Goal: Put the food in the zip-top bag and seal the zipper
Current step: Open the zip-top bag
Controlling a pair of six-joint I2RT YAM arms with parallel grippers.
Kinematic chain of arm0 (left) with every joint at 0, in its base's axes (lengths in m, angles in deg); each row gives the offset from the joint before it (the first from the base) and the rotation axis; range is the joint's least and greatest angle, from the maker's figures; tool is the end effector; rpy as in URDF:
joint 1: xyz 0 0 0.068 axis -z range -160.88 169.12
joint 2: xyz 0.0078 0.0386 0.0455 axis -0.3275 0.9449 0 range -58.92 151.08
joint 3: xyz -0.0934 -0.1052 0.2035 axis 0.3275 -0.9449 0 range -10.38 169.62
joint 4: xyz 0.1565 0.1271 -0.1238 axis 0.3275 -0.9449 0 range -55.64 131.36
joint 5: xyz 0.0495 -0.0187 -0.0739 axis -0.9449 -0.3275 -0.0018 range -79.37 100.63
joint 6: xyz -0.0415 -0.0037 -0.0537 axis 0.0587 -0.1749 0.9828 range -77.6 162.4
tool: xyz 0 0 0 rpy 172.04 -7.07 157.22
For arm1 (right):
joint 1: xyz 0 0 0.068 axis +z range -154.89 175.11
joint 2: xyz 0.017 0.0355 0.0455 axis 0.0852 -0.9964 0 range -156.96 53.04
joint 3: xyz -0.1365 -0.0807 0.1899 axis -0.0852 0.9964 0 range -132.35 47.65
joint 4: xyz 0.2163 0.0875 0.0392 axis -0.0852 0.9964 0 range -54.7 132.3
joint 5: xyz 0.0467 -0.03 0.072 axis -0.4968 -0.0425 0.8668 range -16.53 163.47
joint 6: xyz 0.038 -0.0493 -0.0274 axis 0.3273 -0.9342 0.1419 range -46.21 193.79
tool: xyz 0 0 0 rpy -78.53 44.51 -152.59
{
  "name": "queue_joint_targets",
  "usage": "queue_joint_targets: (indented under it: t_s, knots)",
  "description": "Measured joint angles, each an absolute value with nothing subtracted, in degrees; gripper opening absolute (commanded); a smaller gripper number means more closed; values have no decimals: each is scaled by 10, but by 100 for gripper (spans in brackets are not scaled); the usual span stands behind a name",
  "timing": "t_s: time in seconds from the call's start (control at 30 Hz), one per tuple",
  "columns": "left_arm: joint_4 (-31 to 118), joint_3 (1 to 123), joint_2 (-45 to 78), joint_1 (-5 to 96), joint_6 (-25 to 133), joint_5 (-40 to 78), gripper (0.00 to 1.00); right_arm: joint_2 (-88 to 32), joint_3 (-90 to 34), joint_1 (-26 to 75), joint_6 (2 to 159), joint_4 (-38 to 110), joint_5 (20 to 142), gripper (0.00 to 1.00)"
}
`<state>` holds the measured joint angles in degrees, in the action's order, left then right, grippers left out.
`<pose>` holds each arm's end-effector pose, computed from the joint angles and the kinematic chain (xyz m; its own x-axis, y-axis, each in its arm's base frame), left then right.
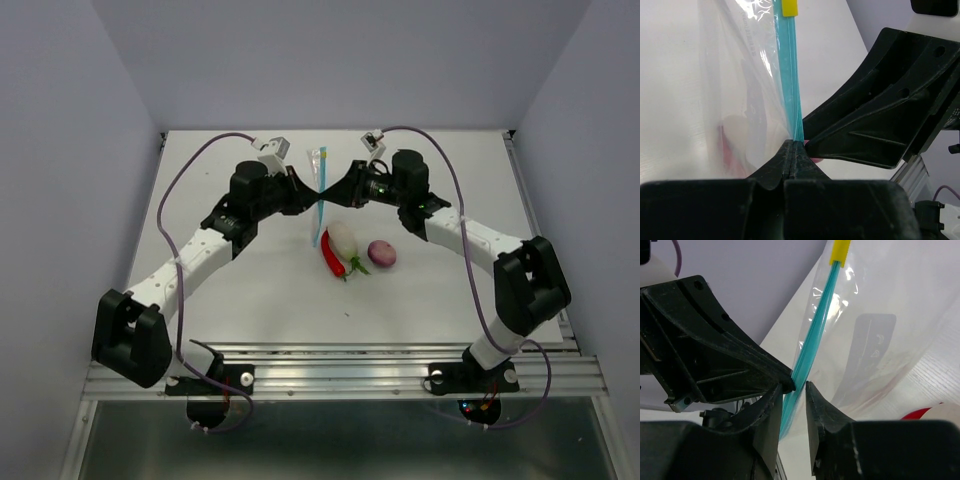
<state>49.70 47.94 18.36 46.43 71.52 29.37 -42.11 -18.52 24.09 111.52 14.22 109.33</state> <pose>0.2737 -0.1610 0.3080 -0.4910 -0.2651 -0.8298 0.5451 0.6496 -0.5301 0.3156 0.2114 0.2806 -0.6460 0.2093 -0.7341 -0.6384 0.3790 0.6699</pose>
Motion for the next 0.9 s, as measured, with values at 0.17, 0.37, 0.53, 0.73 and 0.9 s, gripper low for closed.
queue_joint_targets:
  t_s: [0.17,0.37,0.53,0.73,0.9]
  knots:
    - [498,474,170,464,716,297,0,-411,-180,241,1115,142,1071,33]
    - [499,474,170,464,716,298,0,-411,-182,241,1115,143,1063,33]
    - [502,474,170,464,717,306,0,-411,-184,241,1113,144,1039,33]
    - [506,474,170,467,718,323,0,-414,-203,241,1109,161,1015,33]
    - [506,474,170,468,718,329,0,-424,-221,241,1106,164,1023,34]
